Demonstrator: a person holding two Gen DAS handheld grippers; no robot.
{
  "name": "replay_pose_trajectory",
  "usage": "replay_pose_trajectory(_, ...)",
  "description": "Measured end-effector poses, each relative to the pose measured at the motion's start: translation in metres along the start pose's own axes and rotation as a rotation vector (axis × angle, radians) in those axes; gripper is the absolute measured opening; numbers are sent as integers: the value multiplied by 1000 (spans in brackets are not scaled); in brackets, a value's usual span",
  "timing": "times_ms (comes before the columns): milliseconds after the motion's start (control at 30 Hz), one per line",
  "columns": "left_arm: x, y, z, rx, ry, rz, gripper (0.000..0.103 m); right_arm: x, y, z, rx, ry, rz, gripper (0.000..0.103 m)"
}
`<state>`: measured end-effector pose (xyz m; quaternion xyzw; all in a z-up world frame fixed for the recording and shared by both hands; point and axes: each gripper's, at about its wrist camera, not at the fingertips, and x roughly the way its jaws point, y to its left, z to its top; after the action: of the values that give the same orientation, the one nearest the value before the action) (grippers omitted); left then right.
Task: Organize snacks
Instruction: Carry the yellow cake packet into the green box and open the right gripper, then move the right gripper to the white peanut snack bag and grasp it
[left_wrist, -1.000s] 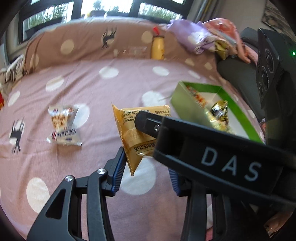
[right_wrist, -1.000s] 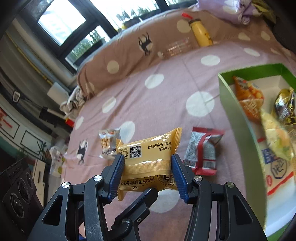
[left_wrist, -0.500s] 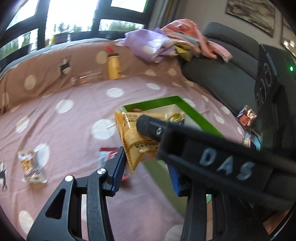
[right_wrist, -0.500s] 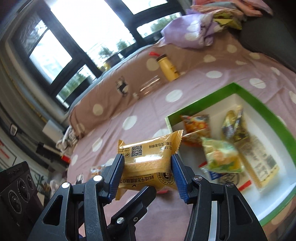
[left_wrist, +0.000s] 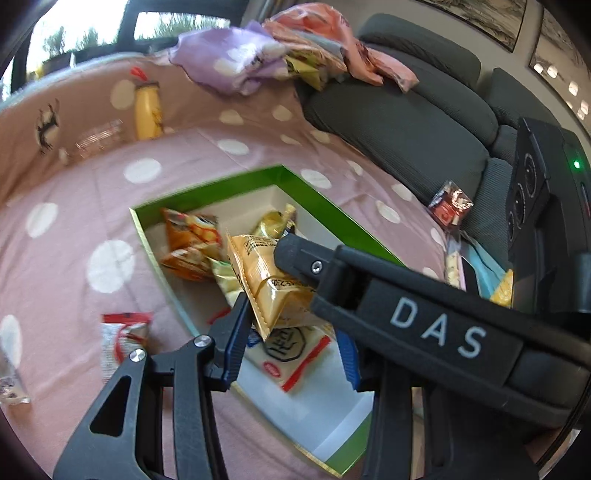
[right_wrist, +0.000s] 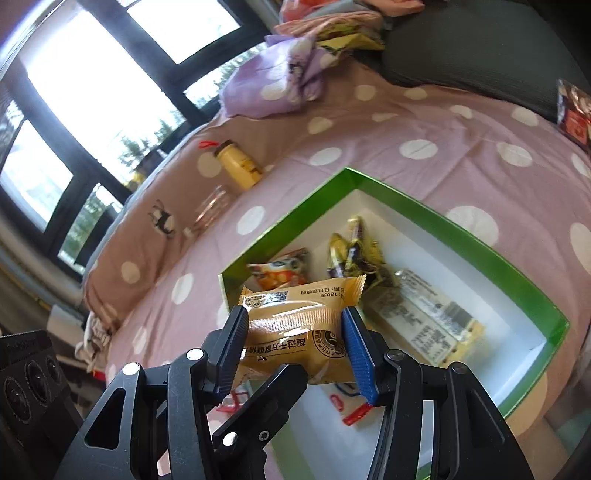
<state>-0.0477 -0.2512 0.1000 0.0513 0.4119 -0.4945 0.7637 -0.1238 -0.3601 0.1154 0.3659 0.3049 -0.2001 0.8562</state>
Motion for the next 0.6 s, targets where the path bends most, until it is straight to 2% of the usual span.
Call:
replay_pose_trajectory(167,18,0,-3,-31,41,-15,43,11,-15,2,46,42,-49,55)
replay_pose_trajectory(300,18,2,-7,-35,42,-6,43,15,-18,1,60,56,-53,55)
replay_pose_trajectory(367,13,5,-8,-41,37,10,47,14,-18,1,58,48,-64,56)
replay_pose_trajectory(400,9,6,-8,-44,34,6,47,12,-17,1,54,37,-41,56)
replay_pose_trajectory(467,-4,11,-9,-60,7,-9,57,8,-12,2,41,24,4,57)
replay_pose_trajectory(500,-11,14,-9,-64,-7,-6,58,5,-8,2,27,11,25,59)
replay_pose_trajectory(600,-40,27,-13,-76,-59,52,63,-1,8,0,-29,-22,52,65)
